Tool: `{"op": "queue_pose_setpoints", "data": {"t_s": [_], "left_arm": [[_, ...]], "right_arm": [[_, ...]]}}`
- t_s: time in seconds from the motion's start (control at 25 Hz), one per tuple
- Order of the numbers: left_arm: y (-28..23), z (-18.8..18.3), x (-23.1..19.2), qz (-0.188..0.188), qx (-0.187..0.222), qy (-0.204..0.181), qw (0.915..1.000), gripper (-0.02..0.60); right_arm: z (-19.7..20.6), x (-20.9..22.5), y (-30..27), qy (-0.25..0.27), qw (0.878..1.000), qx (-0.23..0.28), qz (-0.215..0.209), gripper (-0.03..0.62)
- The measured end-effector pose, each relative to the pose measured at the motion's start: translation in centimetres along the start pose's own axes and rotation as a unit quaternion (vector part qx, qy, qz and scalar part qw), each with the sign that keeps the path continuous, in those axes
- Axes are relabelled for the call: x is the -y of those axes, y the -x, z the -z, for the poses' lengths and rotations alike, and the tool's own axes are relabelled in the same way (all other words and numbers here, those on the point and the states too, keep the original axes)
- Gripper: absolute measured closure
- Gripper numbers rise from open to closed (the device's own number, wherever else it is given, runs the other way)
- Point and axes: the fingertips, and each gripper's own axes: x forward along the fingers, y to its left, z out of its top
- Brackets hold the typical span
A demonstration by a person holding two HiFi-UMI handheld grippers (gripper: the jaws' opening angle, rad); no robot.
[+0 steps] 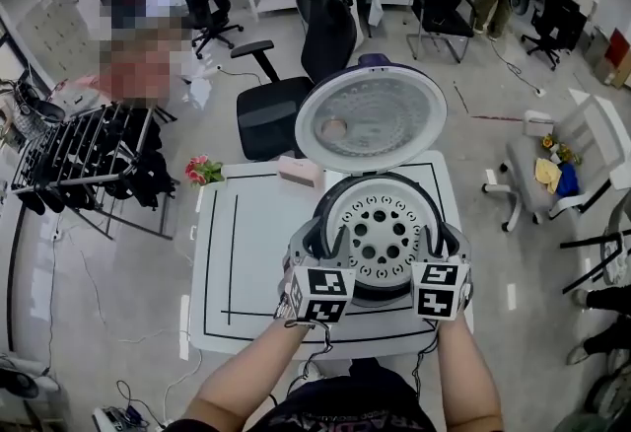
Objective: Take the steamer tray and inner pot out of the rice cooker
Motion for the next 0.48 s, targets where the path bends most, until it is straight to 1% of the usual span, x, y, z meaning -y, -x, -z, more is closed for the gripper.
{"op": "queue_pose_setpoints", "data": {"t_s": [0.12, 0.28, 0.36, 0.4, 0.44, 0.48], "left_arm": [[-0.09, 0.07, -0.06, 0.001, -0.004, 0.005, 1.0, 0.4], [-0.25, -0.22, -0.35, -0.005, -0.005, -0.003, 1.0, 0.383], [-0.45, -0.41, -0.42, -0.013, -0.005, -0.033, 0.9994, 0.356], [-0.6, -0.4, -0.37, -0.016, -0.007, -0.052, 0.9985, 0.354], [-0.78, -0.31, -0.3, -0.016, -0.012, -0.065, 0.9977, 0.353], [-0.96, -0.17, -0.25, -0.013, -0.018, -0.068, 0.9974, 0.348]], "right_arm": [[0.08, 0.15, -0.2, -0.024, 1.0, -0.006, -0.005, 0.468], [-0.35, 0.48, -0.34, -0.014, 1.0, -0.012, 0.003, 0.444], [-0.49, 0.51, -0.42, -0.003, 1.0, -0.013, 0.009, 0.437], [-0.52, 0.47, -0.46, 0.002, 1.0, -0.013, 0.011, 0.436], [-0.52, 0.44, -0.52, 0.006, 1.0, -0.014, 0.013, 0.436], [-0.51, 0.44, -0.57, 0.007, 1.0, -0.015, 0.013, 0.436]]}}
